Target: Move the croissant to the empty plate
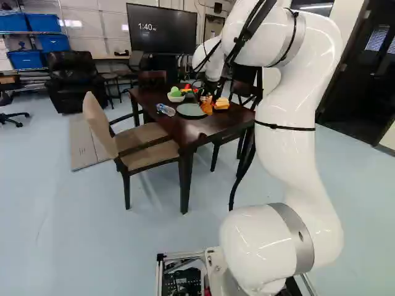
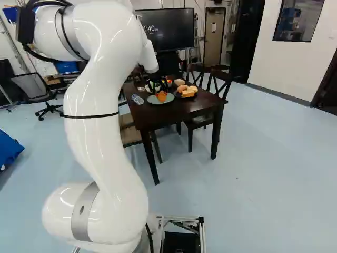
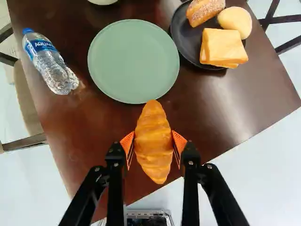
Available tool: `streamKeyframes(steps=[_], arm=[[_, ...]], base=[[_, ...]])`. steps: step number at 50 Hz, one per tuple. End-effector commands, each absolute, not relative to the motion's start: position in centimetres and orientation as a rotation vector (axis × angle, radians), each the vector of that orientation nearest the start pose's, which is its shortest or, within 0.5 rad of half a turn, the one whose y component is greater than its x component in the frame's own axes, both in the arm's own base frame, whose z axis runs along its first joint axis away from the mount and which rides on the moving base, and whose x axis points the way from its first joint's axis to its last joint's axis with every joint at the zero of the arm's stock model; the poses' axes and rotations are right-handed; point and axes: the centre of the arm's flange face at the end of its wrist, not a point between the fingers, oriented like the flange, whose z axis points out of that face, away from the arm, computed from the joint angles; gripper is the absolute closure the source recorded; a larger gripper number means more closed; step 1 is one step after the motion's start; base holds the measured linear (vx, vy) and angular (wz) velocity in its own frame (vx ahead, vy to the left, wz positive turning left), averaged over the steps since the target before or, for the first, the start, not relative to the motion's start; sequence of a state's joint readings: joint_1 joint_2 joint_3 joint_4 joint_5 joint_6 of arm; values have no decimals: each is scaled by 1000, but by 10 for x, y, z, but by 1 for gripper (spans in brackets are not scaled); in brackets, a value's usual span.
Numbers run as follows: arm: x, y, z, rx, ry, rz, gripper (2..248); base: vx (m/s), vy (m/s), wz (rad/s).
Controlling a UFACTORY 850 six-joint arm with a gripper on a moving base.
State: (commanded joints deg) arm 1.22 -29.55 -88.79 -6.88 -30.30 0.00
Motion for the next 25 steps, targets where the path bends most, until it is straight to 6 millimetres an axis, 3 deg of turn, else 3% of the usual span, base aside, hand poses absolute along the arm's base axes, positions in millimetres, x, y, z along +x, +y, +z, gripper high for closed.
streamKeyframes(steps=[25], arm=[[696, 18, 533, -3117, -186, -786, 124]], base=[[0, 0, 0]])
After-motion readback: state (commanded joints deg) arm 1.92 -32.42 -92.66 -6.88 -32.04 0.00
